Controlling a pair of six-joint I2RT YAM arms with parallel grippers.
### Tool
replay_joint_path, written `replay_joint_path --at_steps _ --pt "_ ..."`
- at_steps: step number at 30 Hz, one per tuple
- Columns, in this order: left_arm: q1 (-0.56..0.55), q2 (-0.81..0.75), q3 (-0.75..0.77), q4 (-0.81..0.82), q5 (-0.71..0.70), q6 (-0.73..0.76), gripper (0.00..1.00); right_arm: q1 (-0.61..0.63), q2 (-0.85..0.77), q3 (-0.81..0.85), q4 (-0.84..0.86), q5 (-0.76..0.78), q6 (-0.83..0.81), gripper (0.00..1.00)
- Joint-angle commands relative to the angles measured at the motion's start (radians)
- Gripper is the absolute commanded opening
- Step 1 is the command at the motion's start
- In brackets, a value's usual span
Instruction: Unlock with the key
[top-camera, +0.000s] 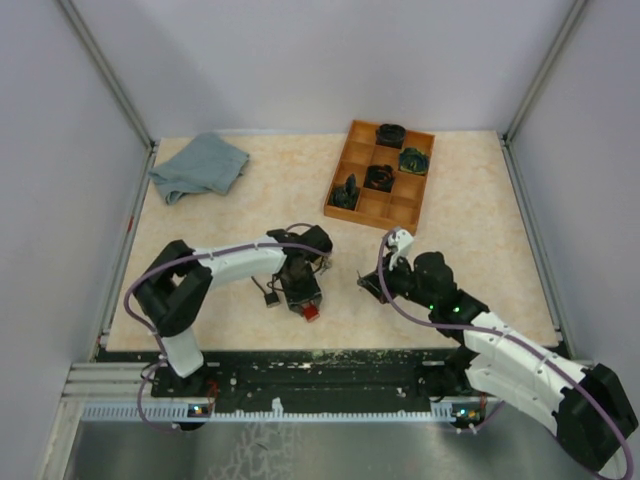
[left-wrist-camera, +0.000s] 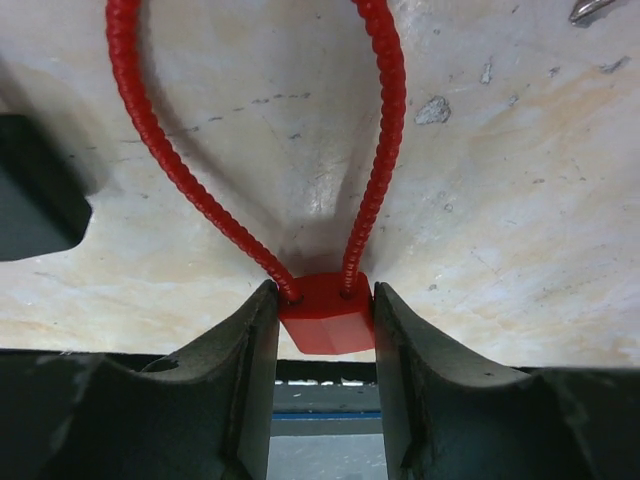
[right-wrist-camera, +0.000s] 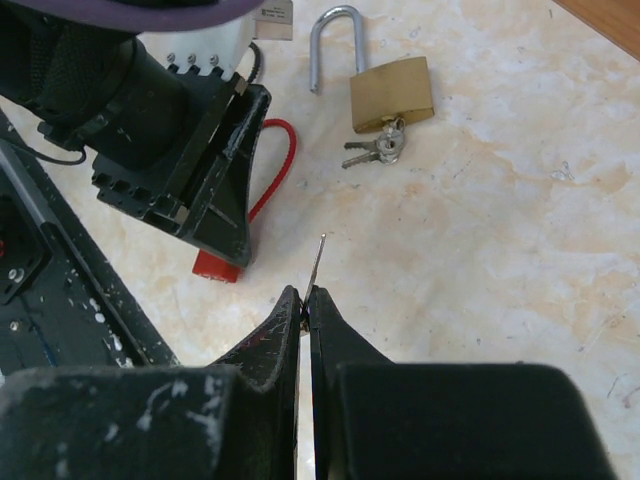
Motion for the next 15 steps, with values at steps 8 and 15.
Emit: replay_joint_path --at_steps 8,15 --pt "0.080 -0.265 -0.031 0.112 0.023 0.025 0.00 0.128 -0.007 -0.024 0.251 -0.016 0.036 0.00" --pt "0.081 -0.366 -0.008 0.183 -0.016 0.085 0.00 0.254 0.025 -0.091 0.482 0.081 -0.001 0.00"
